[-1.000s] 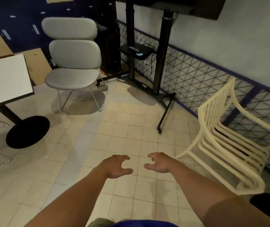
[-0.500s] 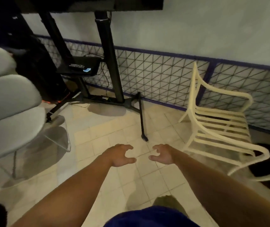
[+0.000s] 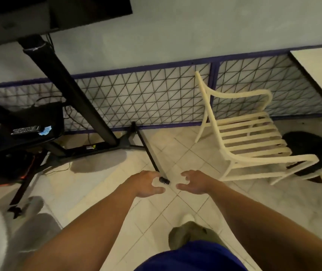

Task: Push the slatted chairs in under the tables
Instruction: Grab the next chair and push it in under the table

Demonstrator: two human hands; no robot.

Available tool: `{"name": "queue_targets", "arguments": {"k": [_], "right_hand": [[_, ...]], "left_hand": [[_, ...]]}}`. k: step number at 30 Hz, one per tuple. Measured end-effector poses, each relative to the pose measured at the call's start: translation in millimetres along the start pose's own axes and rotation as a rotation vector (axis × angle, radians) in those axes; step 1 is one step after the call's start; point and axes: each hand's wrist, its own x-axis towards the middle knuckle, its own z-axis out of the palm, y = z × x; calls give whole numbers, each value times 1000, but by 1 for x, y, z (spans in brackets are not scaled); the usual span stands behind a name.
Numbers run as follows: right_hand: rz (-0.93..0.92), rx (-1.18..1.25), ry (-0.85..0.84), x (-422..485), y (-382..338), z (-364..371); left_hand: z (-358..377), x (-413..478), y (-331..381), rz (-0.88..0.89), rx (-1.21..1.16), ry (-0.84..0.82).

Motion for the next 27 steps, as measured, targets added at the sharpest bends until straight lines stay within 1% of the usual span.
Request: {"name": "queue_targets", "arguments": {"k": [5, 9, 16, 20, 23, 27], "right_hand": [[54, 72, 59, 39, -6, -48], [113, 125, 117, 54, -7, -80], [251, 284, 213, 83, -6, -107], [376, 372, 302, 105, -18, -116], [441, 424, 350, 122, -30, -123], [517, 486, 414, 139, -40, -126]], "left_hand": [[-83, 67, 8, 68, 80, -8], [-127, 113, 30, 160, 188, -50], [-175, 184, 54, 340, 335, -116], [-206, 221, 48, 437, 423, -160], [-230, 247, 47, 494, 492, -197], [-245, 271, 53, 576, 561, -241]]}}
